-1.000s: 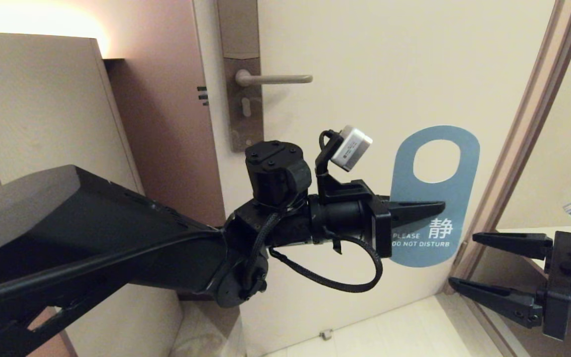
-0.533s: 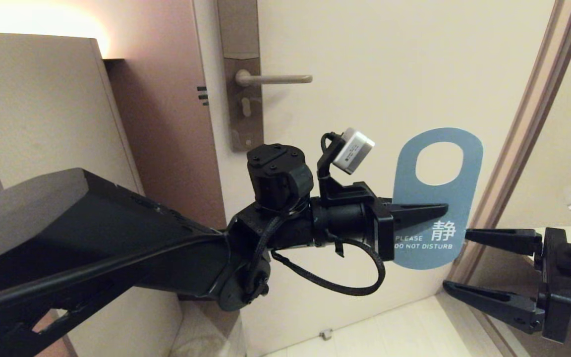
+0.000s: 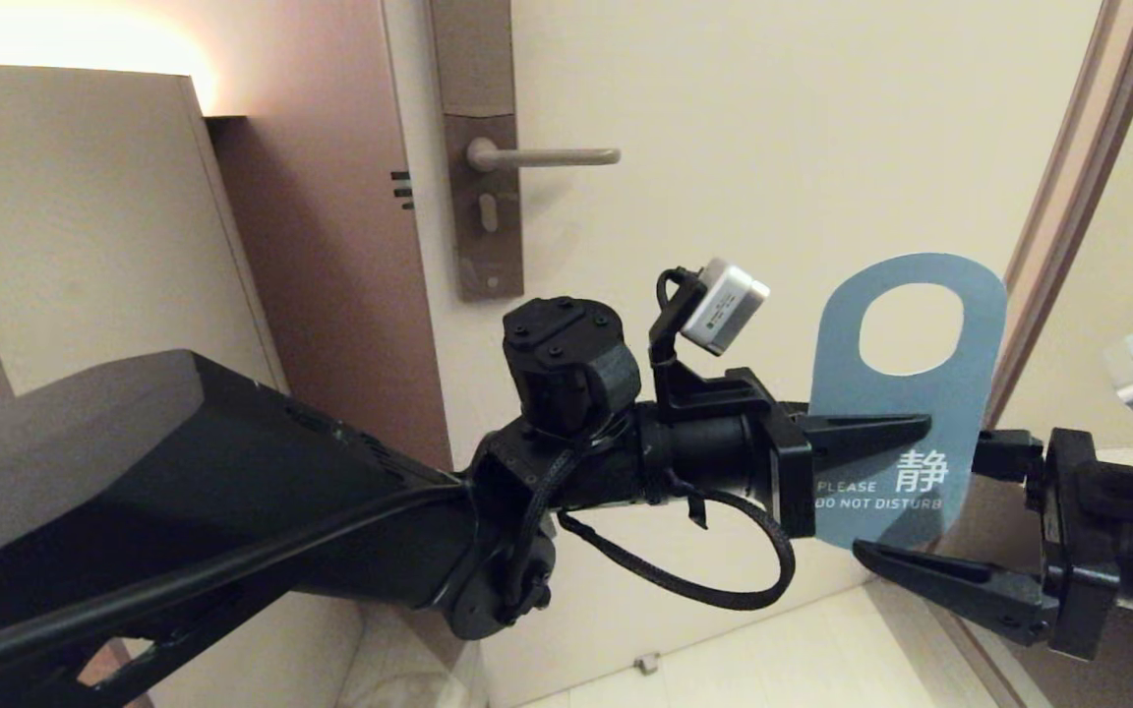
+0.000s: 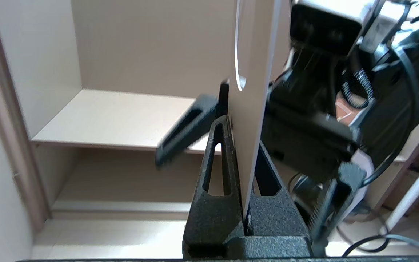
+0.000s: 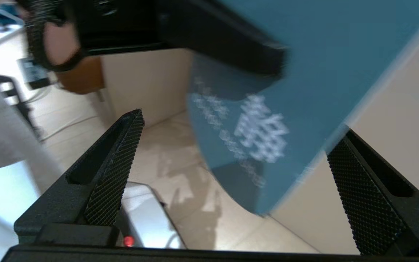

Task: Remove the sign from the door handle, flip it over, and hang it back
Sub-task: Hand it to the other hand

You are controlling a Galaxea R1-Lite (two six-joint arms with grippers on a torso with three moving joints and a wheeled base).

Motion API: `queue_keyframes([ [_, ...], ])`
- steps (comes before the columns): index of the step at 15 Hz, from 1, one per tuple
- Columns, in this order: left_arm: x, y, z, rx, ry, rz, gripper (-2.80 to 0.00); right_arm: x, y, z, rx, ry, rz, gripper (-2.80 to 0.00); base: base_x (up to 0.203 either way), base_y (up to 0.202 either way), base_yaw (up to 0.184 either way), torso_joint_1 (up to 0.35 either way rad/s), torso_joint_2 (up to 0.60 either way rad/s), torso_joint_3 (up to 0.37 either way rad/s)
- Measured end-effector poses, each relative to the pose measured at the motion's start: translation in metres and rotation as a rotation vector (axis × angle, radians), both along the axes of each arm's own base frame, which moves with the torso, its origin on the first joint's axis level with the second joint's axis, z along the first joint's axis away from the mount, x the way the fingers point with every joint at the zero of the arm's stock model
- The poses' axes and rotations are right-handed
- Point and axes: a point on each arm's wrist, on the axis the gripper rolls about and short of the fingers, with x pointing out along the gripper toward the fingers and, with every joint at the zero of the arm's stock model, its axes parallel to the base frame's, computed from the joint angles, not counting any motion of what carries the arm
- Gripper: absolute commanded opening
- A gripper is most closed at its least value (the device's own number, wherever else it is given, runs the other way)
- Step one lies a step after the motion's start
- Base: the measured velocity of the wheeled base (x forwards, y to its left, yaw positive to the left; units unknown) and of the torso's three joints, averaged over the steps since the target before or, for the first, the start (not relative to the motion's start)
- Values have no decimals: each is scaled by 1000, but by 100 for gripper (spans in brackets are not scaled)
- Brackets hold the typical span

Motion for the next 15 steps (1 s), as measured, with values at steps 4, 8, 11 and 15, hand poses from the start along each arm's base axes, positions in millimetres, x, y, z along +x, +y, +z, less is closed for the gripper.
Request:
queue_keyframes([
  [4, -3, -2, 2, -18, 5, 0, -280, -1, 2, -1, 8, -2, 32, 0, 0, 0, 0, 0, 0, 0],
  [8, -7, -4, 0, -12, 12, -3, -280, -2, 2, 0, 13, -12, 42, 0, 0, 0, 0, 0, 0, 0],
  [11, -7, -4, -1, -11, 15, -4, -280, -2, 2, 0, 14, -11, 42, 0, 0, 0, 0, 0, 0, 0],
  [15, -8, -3, -2, -14, 18, -5, -280, -2, 2, -2, 11, -4, 41, 0, 0, 0, 0, 0, 0, 0],
])
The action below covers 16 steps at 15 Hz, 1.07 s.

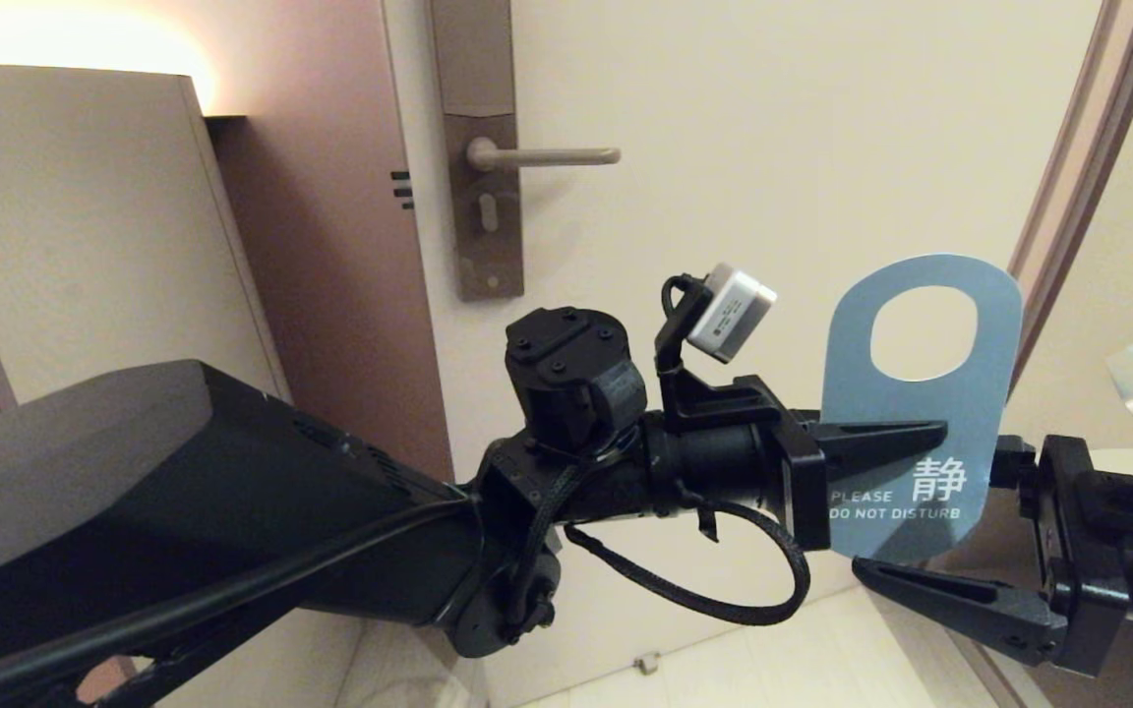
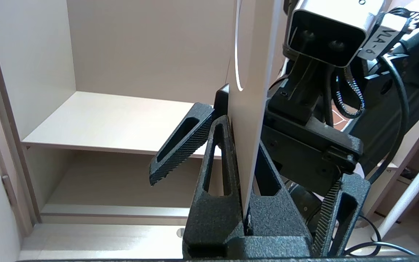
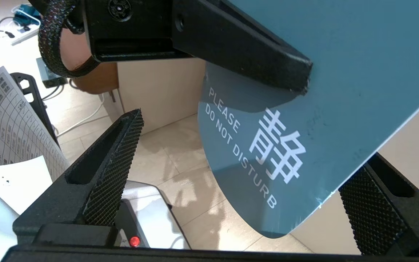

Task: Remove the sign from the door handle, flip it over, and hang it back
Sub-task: Hand it to the other hand

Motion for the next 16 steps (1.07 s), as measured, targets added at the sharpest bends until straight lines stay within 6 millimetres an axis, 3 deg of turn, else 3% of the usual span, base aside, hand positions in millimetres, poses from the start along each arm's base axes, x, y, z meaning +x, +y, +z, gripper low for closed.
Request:
queue_keyframes([
  [16, -1, 3, -3, -10, 11, -2, -280, 2, 1, -4, -13, 9, 1, 0, 0, 0, 0, 0, 0, 0],
])
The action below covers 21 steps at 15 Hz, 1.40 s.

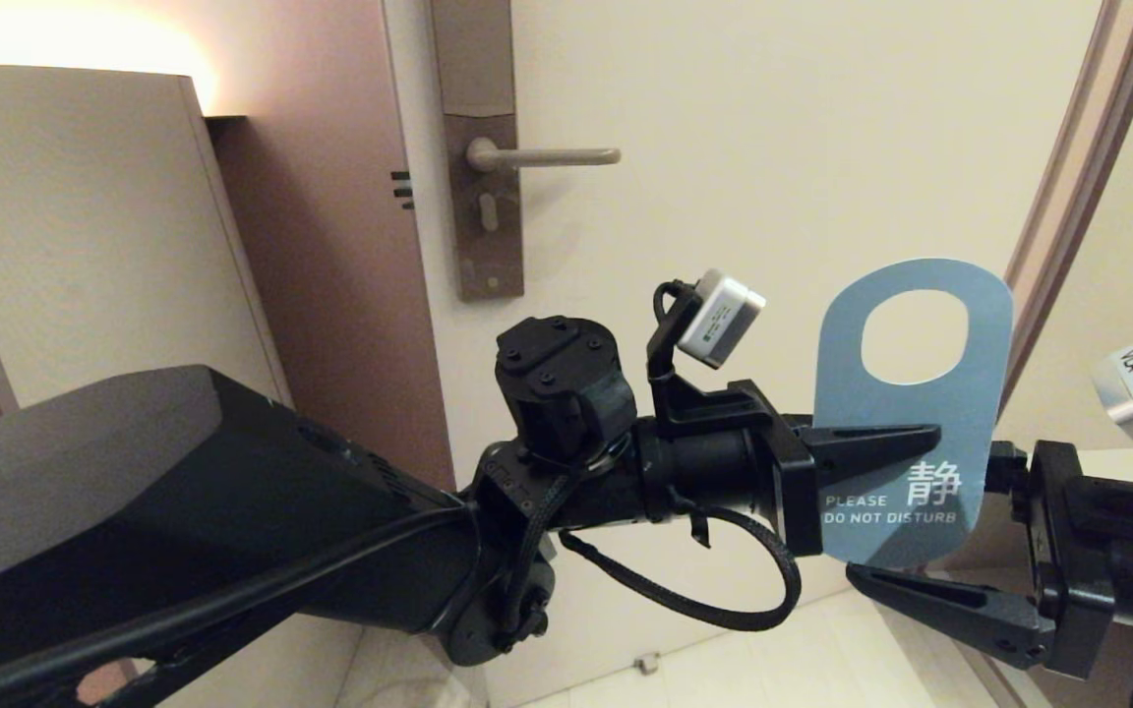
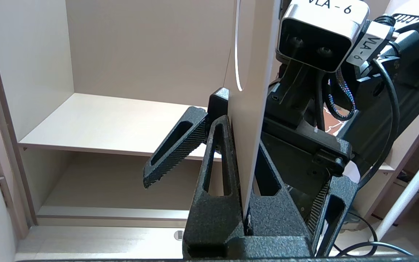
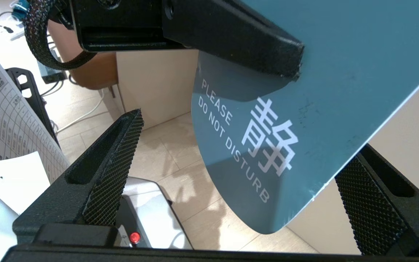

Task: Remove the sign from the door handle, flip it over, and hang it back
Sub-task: Hand it to the other hand

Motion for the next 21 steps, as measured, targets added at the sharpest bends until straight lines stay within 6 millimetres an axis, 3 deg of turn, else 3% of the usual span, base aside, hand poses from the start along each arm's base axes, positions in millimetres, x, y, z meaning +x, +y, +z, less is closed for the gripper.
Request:
queue_keyframes([
  [4, 0, 1, -1, 5, 3, 2, -280, 1, 0, -1, -3, 4, 0, 0, 0, 0, 0, 0, 0, 0],
  [5, 0, 1, -2, 6, 4, 0, -280, 1, 0, -1, -3, 5, 0, -280, 0, 0, 0, 0, 0, 0],
  [21, -1, 1, -2, -5, -7, 1, -280, 0, 0, -5, -29, -12, 11, -280, 0, 0, 0, 0, 0, 0],
])
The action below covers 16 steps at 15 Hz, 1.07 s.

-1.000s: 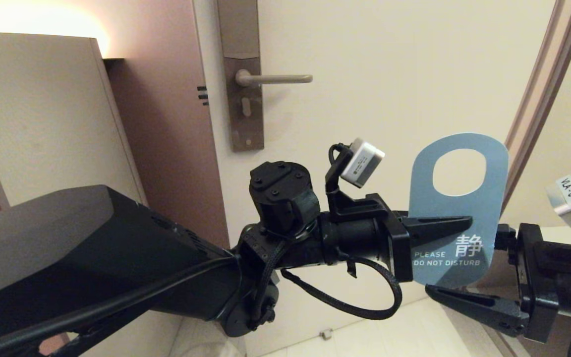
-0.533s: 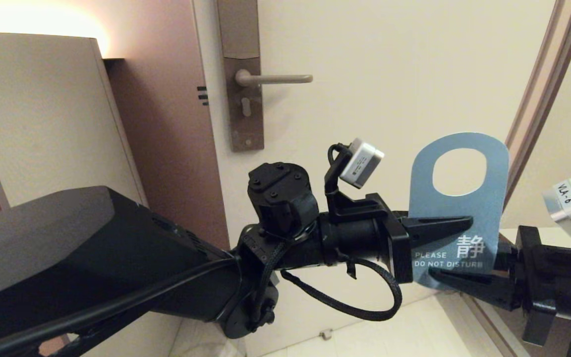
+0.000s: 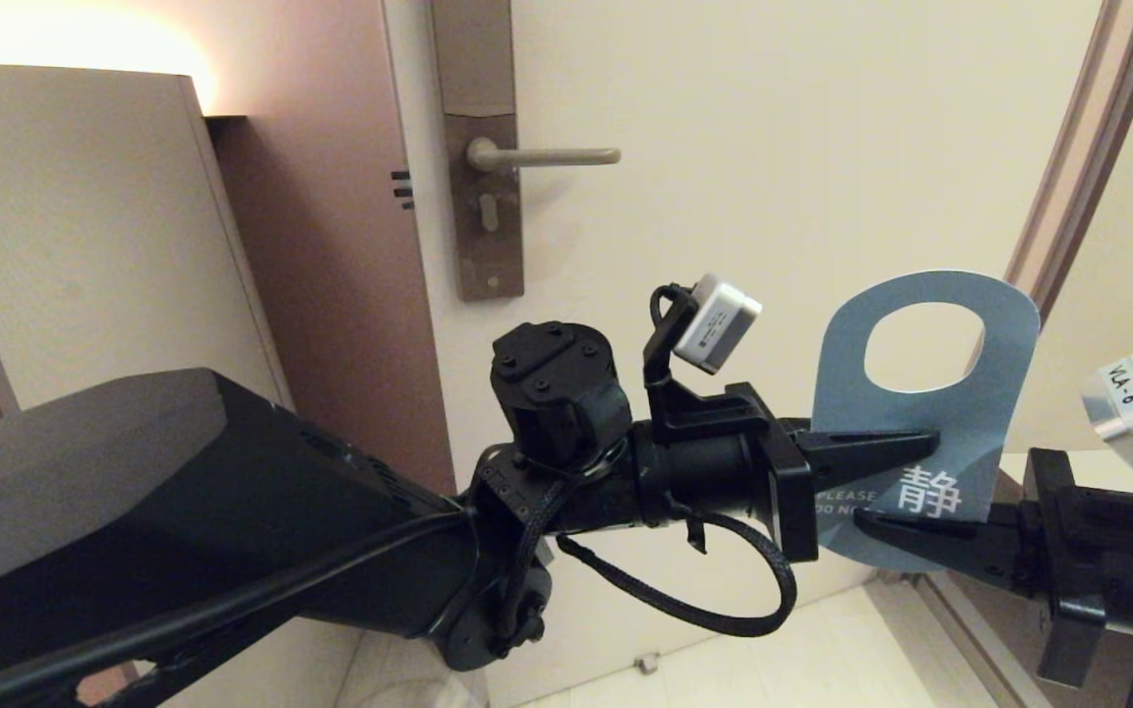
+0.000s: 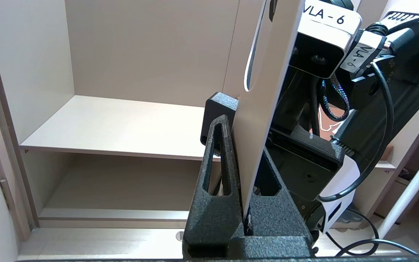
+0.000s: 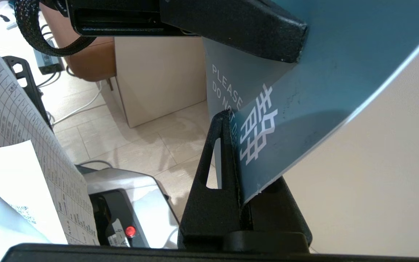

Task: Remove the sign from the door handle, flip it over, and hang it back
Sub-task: Hand it to the other hand

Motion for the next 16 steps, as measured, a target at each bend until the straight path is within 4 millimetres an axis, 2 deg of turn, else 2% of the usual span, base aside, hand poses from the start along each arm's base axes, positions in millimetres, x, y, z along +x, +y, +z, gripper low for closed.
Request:
queue_keyframes([
  [6, -1, 0, 0, 1, -2, -2, -280, -1, 0, -1, -1, 0, -2, -280, 0, 0, 0, 0, 0, 0],
  [7, -1, 0, -1, 3, 0, -2, 0, -2, -1, -1, -2, 1, -1, -280, 0, 0, 0, 0, 0, 0],
  [16, -8, 8, -6, 12, 12, -1, 0, -7, -3, -7, -37, -27, 14, -280, 0, 0, 0, 0, 0, 0],
])
